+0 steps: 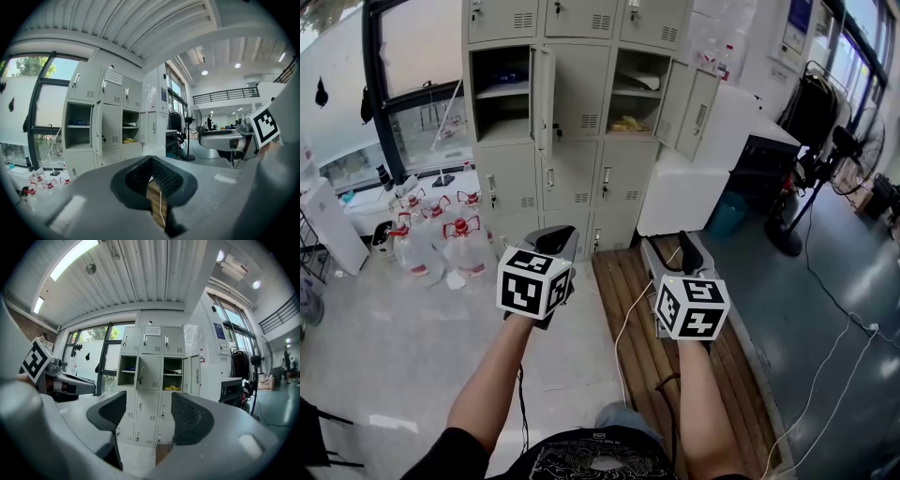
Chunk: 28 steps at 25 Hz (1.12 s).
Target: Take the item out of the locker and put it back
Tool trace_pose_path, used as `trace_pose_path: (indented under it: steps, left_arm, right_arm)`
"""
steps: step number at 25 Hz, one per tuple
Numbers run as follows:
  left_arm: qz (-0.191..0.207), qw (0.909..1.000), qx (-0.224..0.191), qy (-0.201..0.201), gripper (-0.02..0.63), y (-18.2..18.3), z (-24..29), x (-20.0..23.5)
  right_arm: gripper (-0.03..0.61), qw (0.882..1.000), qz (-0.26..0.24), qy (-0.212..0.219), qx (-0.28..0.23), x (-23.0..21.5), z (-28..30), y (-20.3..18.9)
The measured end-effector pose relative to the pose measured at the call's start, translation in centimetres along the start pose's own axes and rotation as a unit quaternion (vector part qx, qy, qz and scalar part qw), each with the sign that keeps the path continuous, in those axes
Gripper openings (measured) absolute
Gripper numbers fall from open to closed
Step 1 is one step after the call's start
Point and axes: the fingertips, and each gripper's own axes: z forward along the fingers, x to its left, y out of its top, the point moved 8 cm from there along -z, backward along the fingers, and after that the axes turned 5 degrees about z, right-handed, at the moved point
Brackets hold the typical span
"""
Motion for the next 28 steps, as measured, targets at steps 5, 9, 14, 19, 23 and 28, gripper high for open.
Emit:
trace_pose_path:
  steps: [5,9,14,19,23,28]
  left_arm:
    - [0.001,1.0000,0.001,0.002,0.000,0.1,0.5,0.2]
    - [0.000,1.0000,0.000,0.005,0.000,0.1,1.5,0.6]
    - [0.001,1.0000,0.003,0.009,0.000,-0.3,4.0,1.4]
    - [0.005,0.9998,0.011,0.014,0.000,-0.3,8.3,2.9]
    - [0.009,0.9996,0.017,0.021,0.000,0.5,12.5,4.4]
    - [0.013,0.9994,0.022,0.024,0.000,1.8,18.0,6.1]
  right_arm:
    - [0.347,1.000,0.002,0.000,-0.002,-0.4,0.7,0.1]
    - [0.356,1.000,0.000,0.000,-0.004,-1.0,1.7,0.0]
    - [0.360,1.000,0.002,0.008,-0.001,-2.1,4.2,-0.7]
    - [0.359,1.000,0.007,0.014,0.002,-4.4,8.5,-1.3]
    - [0.359,1.000,0.013,0.020,0.004,-6.7,12.7,-1.1]
    - [0.356,1.000,0.018,0.024,0.007,-10.0,17.9,-0.6]
